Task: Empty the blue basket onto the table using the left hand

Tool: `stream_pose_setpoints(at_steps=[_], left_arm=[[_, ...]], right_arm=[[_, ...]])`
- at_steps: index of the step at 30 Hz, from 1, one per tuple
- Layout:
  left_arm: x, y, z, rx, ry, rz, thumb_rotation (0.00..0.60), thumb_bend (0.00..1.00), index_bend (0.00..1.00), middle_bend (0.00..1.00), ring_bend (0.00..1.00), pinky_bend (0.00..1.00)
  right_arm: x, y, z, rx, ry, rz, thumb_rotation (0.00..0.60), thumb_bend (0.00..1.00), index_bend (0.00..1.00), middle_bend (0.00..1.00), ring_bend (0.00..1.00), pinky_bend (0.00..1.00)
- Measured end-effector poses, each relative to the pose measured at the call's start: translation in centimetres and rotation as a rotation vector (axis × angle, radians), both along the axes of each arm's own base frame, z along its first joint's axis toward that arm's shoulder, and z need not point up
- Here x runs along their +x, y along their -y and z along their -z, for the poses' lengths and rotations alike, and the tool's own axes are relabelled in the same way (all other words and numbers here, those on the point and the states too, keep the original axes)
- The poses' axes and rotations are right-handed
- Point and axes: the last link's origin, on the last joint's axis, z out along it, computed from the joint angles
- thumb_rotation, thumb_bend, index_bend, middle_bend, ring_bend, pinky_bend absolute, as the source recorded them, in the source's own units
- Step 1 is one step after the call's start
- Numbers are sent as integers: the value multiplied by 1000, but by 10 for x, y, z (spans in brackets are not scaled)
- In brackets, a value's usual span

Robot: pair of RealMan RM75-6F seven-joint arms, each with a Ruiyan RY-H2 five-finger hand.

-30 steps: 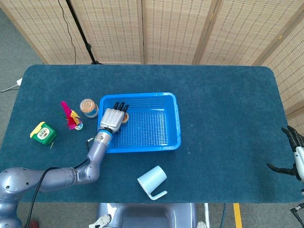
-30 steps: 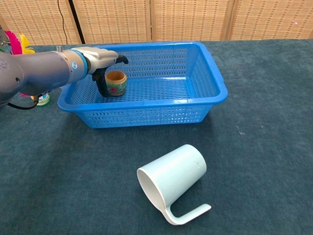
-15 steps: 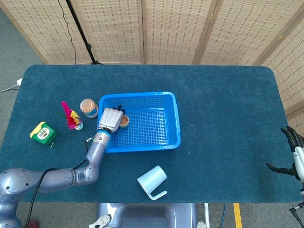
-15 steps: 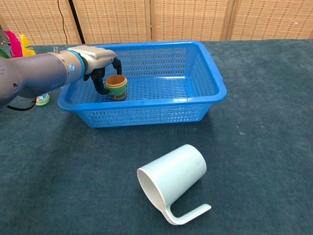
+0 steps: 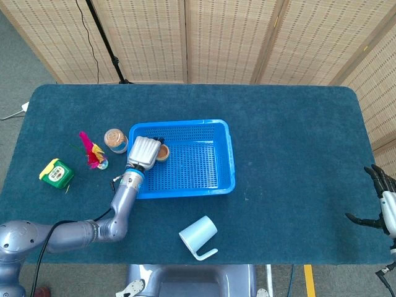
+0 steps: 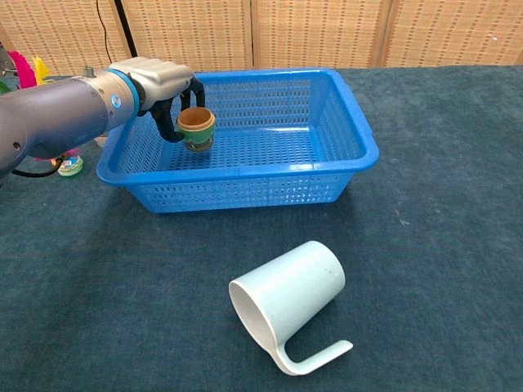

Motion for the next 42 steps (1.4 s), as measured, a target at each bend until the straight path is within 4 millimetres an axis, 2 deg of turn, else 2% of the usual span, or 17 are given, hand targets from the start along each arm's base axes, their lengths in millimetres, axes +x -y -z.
stream_pose_setpoints(at_steps=[5, 8, 13, 17, 21, 24, 29, 33, 36, 39, 40, 41, 42], left_arm=[[9, 2, -11, 14, 46, 35, 600, 561, 593, 422, 501, 716], [16, 5, -26, 28, 83, 69, 600, 560, 593, 422, 501, 716], [21, 15, -66, 71, 146, 131, 600, 557, 593, 422, 500, 716], [8, 25, -103, 110, 184, 161, 600, 554, 593, 422, 499, 716], [-19, 41, -135, 148, 182, 195, 600, 547, 593, 422, 497, 716], [-41, 61, -145, 153, 189, 213, 600, 546, 593, 422, 495, 716], [-83, 102, -156, 136, 224, 233, 600, 543, 593, 422, 495, 716], [-131, 141, -164, 119, 250, 213, 600, 539, 593, 422, 495, 716], [-164, 160, -168, 117, 219, 179, 600, 538, 593, 422, 496, 716], [-187, 169, -165, 101, 212, 141, 600, 532, 588, 421, 484, 716], [-192, 170, -163, 95, 214, 130, 600, 528, 578, 414, 471, 716], [-197, 171, -160, 90, 216, 120, 600, 520, 528, 372, 425, 697], [-202, 172, -156, 84, 217, 107, 600, 503, 421, 281, 339, 644]], right_arm=[[0, 0, 0, 2, 0, 0, 600, 0, 0, 0, 0, 0], [0, 0, 1, 5, -1, -1, 600, 0, 0, 0, 0, 0], [1, 0, 2, 11, -5, -6, 600, 0, 0, 0, 0, 0], [3, -1, 4, 16, -11, -14, 600, 0, 0, 0, 0, 0], [5, -2, 7, 25, -23, -20, 600, 0, 0, 0, 0, 0], [6, -2, 11, 33, -36, -25, 600, 0, 0, 0, 0, 0], [10, -3, 16, 38, -59, -32, 600, 0, 0, 0, 0, 0], [10, -4, 15, 22, -64, -26, 600, 0, 0, 0, 0, 0], [10, -4, 13, 11, -63, -22, 600, 0, 0, 0, 0, 0], [10, -5, 12, 5, -60, -22, 600, 0, 0, 0, 0, 0], [10, -6, 11, 5, -60, -23, 600, 0, 0, 0, 0, 0], [10, -6, 11, 5, -59, -24, 600, 0, 0, 0, 0, 0], [10, -6, 12, 7, -59, -25, 600, 0, 0, 0, 0, 0]])
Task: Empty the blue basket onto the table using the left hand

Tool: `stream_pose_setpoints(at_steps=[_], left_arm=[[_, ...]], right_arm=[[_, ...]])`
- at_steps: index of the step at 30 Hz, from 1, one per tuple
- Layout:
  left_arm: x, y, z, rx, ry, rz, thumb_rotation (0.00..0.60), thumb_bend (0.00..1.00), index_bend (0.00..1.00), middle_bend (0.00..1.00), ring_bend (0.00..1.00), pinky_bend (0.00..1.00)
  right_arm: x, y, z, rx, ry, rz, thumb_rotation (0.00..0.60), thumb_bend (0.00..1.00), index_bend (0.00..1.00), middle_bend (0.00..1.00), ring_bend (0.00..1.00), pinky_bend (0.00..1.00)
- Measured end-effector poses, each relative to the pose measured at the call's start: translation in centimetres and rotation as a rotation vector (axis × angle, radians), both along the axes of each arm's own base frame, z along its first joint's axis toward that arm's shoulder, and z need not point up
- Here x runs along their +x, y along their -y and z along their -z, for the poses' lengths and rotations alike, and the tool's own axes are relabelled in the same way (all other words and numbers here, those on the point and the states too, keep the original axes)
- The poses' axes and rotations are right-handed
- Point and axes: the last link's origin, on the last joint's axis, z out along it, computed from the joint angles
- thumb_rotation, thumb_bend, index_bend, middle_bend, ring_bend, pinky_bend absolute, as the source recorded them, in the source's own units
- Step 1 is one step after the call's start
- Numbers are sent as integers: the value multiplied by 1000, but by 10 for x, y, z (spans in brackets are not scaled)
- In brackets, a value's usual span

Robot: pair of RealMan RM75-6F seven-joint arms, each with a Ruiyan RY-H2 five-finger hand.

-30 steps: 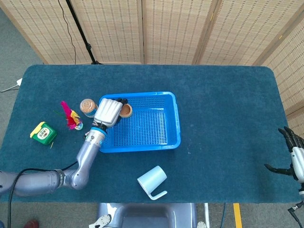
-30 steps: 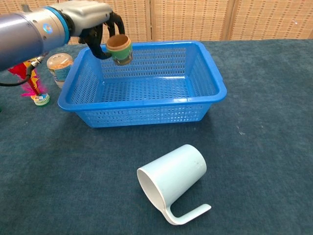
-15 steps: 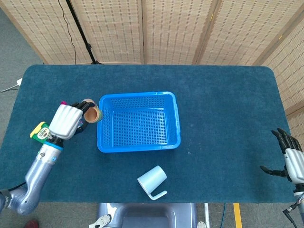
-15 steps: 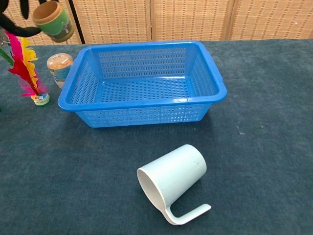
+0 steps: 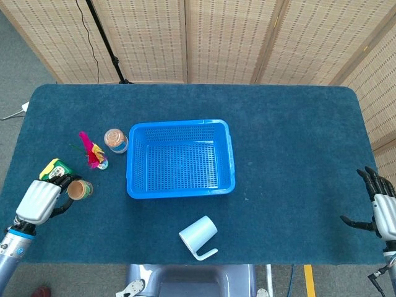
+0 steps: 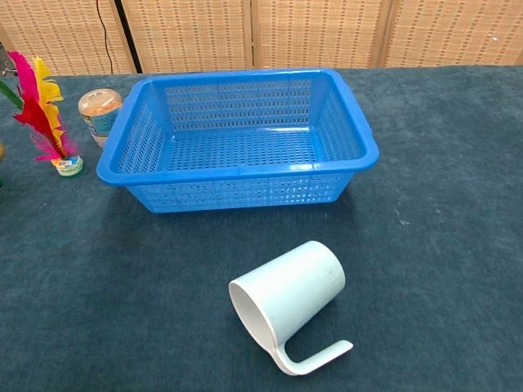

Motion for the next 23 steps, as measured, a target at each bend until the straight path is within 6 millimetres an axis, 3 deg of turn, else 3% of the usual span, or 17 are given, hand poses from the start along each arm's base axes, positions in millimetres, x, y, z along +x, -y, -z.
stream_pose_setpoints(at_steps=[1, 3, 4, 6, 10, 15, 23], left_arm=[[-3, 0, 4, -5, 1, -9, 600, 479, 317, 198, 260, 593], [-9, -1, 13, -14, 8, -25, 600, 343, 50, 17, 47, 398], [-10, -2, 17, -19, 11, -31, 600, 292, 11, 0, 14, 348], [-13, -4, 23, -37, 21, -48, 600, 206, 0, 0, 0, 259], [-9, -9, 29, -65, 61, -63, 599, 189, 0, 0, 0, 179], [0, -7, 22, -33, 122, -46, 600, 185, 0, 0, 0, 19], [4, 18, -2, 90, 135, -80, 600, 183, 0, 0, 0, 0]], right_arm=[[0, 0, 0, 2, 0, 0, 600, 0, 0, 0, 0, 0], [0, 0, 0, 3, 1, -2, 600, 0, 0, 0, 0, 0], [0, 0, 0, 2, 1, -3, 600, 0, 0, 0, 0, 0], [1, -1, -1, -1, 1, -5, 600, 0, 0, 0, 0, 0], [0, -1, -2, -7, 4, -3, 600, 0, 0, 0, 0, 0], [0, -1, -4, -15, 6, -1, 600, 0, 0, 0, 0, 0], [0, -3, -9, -36, -10, -9, 600, 0, 0, 0, 0, 0]])
